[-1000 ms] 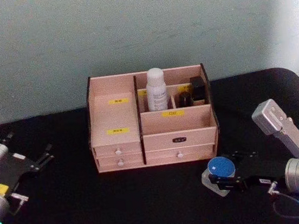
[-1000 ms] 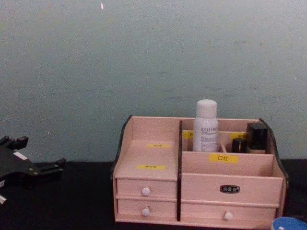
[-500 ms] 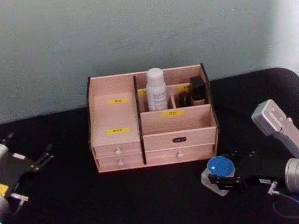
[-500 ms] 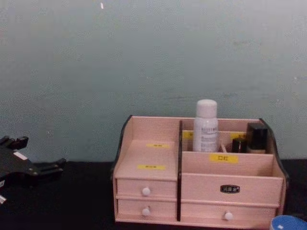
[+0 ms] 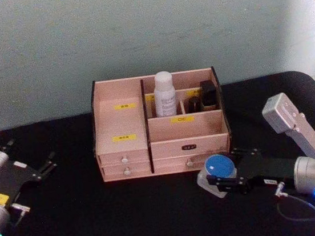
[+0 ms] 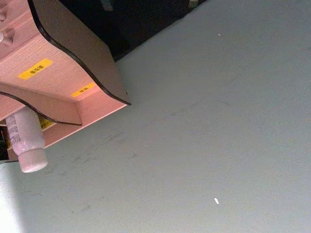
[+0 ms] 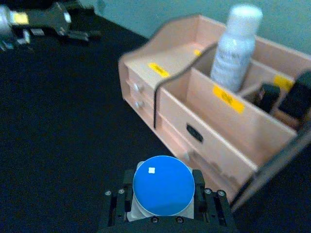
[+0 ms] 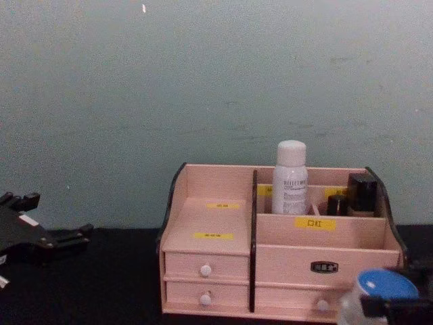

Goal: Pick up the facial cleanser and watermelon frost from the table and place them into the tiered storage box.

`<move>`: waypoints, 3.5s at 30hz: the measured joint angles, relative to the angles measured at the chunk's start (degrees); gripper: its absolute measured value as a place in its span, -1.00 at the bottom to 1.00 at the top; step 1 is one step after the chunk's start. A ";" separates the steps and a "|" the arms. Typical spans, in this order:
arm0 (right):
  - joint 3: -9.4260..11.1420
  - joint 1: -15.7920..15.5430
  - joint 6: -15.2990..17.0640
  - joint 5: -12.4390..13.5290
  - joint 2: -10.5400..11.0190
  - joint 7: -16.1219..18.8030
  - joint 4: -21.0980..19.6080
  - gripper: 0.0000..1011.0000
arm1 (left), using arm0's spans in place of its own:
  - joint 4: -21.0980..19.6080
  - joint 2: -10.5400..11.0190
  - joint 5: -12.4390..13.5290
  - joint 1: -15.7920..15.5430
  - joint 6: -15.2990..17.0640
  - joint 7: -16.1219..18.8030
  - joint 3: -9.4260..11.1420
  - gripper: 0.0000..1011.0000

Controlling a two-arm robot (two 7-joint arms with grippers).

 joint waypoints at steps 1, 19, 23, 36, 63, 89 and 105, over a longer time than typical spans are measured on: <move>-0.27 0.54 -0.32 0.16 -0.19 0.33 -0.15 0.40 | 0.00 0.00 0.00 0.00 0.00 0.00 0.00 0.98; -3.94 8.55 -4.72 0.59 -4.43 2.42 -0.31 0.40 | 0.00 0.00 0.00 0.00 0.00 0.00 0.00 0.98; -5.29 11.64 -5.16 -0.07 -6.60 2.11 1.28 0.40 | 0.00 0.00 0.00 0.00 0.00 0.00 0.00 0.98; -8.98 20.01 -4.17 -1.75 -13.54 1.44 10.14 0.40 | 0.00 0.00 0.00 -0.01 0.00 0.00 0.00 0.98; -12.31 29.21 -2.74 -5.82 -23.81 -0.29 28.20 0.40 | 0.00 0.00 0.00 0.00 0.00 0.00 0.00 0.98; -11.67 31.23 -2.75 -8.41 -27.18 -0.36 34.41 0.40 | 0.00 0.00 0.00 0.00 0.00 0.00 0.00 0.98; -11.78 31.17 -2.55 -8.40 -27.02 -0.33 34.32 0.70 | 0.00 0.00 0.00 0.00 0.00 0.00 0.00 0.98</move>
